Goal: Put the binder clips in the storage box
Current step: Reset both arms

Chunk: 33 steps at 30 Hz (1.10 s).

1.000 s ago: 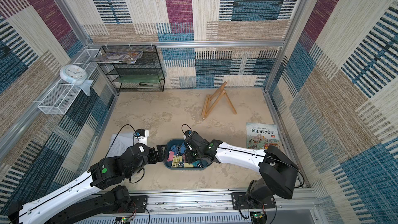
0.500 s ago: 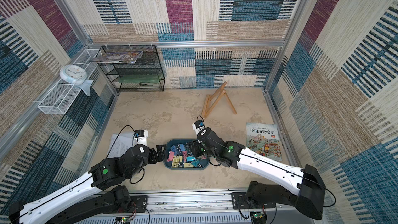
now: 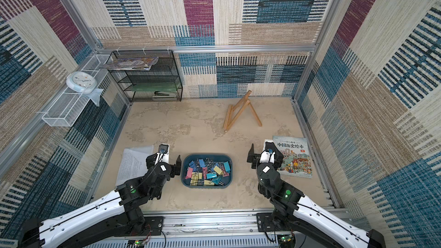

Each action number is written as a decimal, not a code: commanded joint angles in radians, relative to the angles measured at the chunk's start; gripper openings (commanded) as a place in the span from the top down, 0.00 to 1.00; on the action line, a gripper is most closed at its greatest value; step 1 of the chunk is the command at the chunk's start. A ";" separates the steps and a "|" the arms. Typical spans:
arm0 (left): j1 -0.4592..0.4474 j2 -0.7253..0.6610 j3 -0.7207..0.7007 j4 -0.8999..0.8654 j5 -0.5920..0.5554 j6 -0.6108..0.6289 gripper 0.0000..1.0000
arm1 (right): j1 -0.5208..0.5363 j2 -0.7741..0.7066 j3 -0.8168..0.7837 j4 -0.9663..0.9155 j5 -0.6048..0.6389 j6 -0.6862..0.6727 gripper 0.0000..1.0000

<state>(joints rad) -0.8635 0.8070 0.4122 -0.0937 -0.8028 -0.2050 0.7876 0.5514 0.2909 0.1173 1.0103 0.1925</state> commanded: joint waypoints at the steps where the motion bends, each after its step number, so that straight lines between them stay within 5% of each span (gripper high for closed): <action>1: 0.122 0.016 -0.113 0.427 -0.012 0.255 0.01 | -0.195 0.043 -0.068 0.272 -0.102 -0.069 0.02; 5: 0.365 0.035 -0.111 0.465 0.152 0.227 0.01 | -0.425 0.290 -0.102 0.498 -0.222 -0.057 0.02; 9: 0.586 0.231 -0.089 0.578 0.307 0.252 0.01 | -0.544 0.658 -0.041 0.715 -0.223 -0.107 0.02; 13: 0.742 0.488 -0.090 0.826 0.515 0.235 0.01 | -0.580 0.861 -0.028 1.017 -0.305 -0.222 0.02; 18: 0.888 0.647 -0.031 0.907 0.732 0.167 0.01 | -0.629 1.002 -0.047 1.251 -0.441 -0.268 0.00; 20: 0.926 0.754 -0.024 1.015 0.778 0.140 0.01 | -0.685 0.955 -0.019 1.094 -0.547 -0.193 0.00; 22: 0.931 0.712 0.017 0.866 0.819 0.154 0.01 | -0.767 0.946 -0.001 1.020 -0.751 -0.149 0.00; 23: 0.931 0.739 -0.006 0.955 0.834 0.160 0.01 | -0.782 0.950 -0.015 1.049 -0.784 -0.148 0.00; 26: 0.931 0.732 0.019 0.887 0.787 0.138 0.01 | -0.785 1.023 -0.096 1.304 -0.770 -0.155 0.00; 29: 0.928 0.720 0.024 0.856 0.785 0.140 0.01 | -0.783 0.969 -0.056 1.133 -0.776 -0.148 0.00; 33: 0.924 0.723 0.023 0.864 0.789 0.145 0.01 | -0.783 0.983 -0.068 1.180 -0.771 -0.148 0.00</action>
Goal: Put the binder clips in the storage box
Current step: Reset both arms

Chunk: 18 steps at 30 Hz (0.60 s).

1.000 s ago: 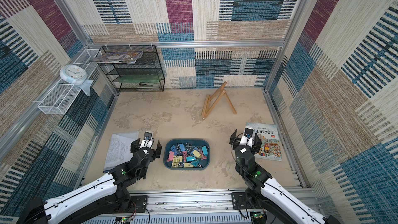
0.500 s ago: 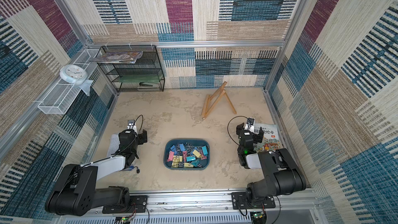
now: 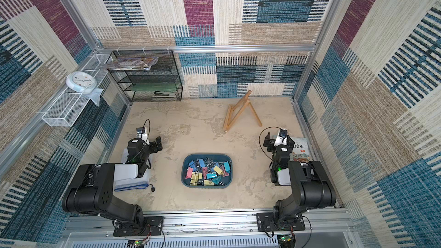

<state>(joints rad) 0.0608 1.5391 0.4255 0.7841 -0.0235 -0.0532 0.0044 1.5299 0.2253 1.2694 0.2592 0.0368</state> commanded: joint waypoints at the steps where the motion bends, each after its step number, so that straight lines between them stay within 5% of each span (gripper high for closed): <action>1: -0.001 -0.001 0.004 0.012 0.010 -0.007 0.01 | -0.001 -0.002 0.001 0.010 -0.022 0.008 0.00; 18: 0.000 -0.004 0.007 -0.001 0.010 -0.007 0.01 | 0.000 -0.011 0.006 -0.014 -0.026 0.007 0.00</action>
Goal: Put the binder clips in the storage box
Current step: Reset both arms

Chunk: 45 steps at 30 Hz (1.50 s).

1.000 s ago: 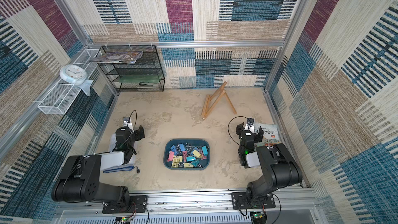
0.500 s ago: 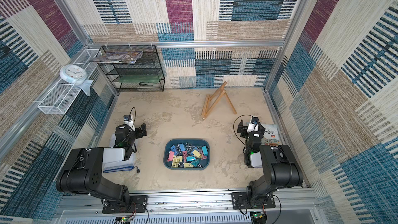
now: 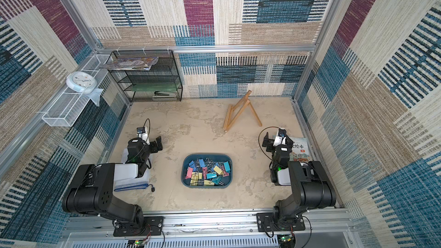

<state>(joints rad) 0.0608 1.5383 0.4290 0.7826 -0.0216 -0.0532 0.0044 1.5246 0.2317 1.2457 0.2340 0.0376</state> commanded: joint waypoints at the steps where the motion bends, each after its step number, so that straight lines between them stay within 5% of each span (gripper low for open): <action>1: 0.000 -0.004 0.005 0.000 0.008 -0.007 0.01 | 0.000 -0.004 0.001 0.009 0.000 0.007 0.00; 11: 0.000 -0.003 0.004 0.001 0.008 -0.007 0.01 | 0.000 -0.011 -0.014 0.028 0.001 0.005 0.00; 15: 0.000 -0.003 0.004 0.001 0.008 -0.007 0.01 | -0.004 -0.030 -0.172 0.306 0.002 0.013 0.00; 19: 0.000 -0.003 0.004 0.001 0.009 -0.008 0.01 | 0.002 0.008 0.009 0.014 0.021 -0.001 0.00; 45: 0.000 -0.004 0.004 0.001 0.008 -0.007 0.01 | 0.003 -0.002 0.000 0.014 0.023 0.012 0.00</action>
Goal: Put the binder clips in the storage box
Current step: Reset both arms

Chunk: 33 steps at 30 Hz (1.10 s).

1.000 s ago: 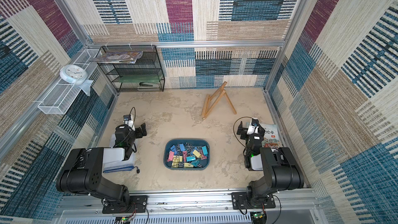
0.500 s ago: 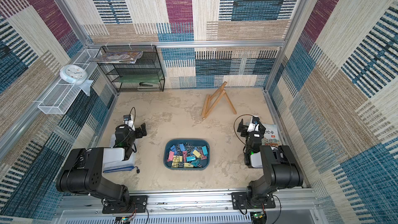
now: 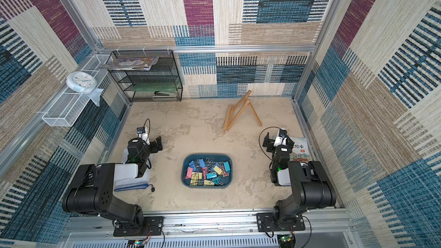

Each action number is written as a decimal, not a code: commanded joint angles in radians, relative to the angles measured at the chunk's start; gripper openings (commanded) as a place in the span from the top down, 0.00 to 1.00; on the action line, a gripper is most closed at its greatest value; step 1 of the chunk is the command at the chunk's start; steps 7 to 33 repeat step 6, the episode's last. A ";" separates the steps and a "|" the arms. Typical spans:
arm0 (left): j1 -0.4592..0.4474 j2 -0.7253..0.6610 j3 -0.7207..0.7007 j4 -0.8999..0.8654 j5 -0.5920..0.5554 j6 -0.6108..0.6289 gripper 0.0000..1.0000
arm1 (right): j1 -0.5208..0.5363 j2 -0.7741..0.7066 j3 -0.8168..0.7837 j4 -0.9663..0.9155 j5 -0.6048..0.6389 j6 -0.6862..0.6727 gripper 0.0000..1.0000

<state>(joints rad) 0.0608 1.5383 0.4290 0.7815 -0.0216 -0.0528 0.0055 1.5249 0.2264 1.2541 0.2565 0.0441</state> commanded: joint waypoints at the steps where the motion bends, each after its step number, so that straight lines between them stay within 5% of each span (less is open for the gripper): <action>1: 0.000 -0.003 0.004 0.002 0.008 -0.008 0.01 | 0.002 -0.002 0.011 -0.003 -0.015 -0.007 0.00; 33: 0.000 -0.003 0.004 0.002 0.008 -0.008 0.01 | 0.001 -0.004 0.013 -0.013 -0.014 -0.004 0.00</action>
